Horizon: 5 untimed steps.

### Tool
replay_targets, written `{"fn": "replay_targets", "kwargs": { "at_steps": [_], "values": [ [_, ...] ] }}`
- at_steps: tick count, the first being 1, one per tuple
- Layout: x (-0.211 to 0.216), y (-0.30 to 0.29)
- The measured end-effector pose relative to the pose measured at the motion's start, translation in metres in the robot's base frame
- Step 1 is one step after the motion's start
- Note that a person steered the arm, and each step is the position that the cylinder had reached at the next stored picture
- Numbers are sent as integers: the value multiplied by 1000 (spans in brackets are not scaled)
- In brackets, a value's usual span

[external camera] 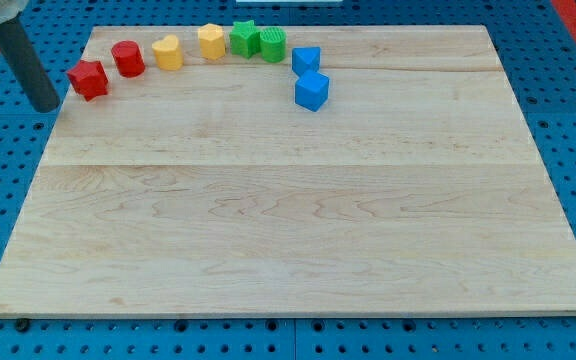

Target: Place the red star below the red circle

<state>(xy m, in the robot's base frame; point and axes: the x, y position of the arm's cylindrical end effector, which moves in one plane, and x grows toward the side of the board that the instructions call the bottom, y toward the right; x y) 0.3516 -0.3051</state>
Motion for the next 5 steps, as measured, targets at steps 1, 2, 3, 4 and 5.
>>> {"fn": "replay_targets", "kwargs": {
  "at_steps": [1,2,3,4,5],
  "values": [
    [-15,0],
    [-39,0],
    [-48,0],
    [-48,1],
    [-43,4]
  ]
}}
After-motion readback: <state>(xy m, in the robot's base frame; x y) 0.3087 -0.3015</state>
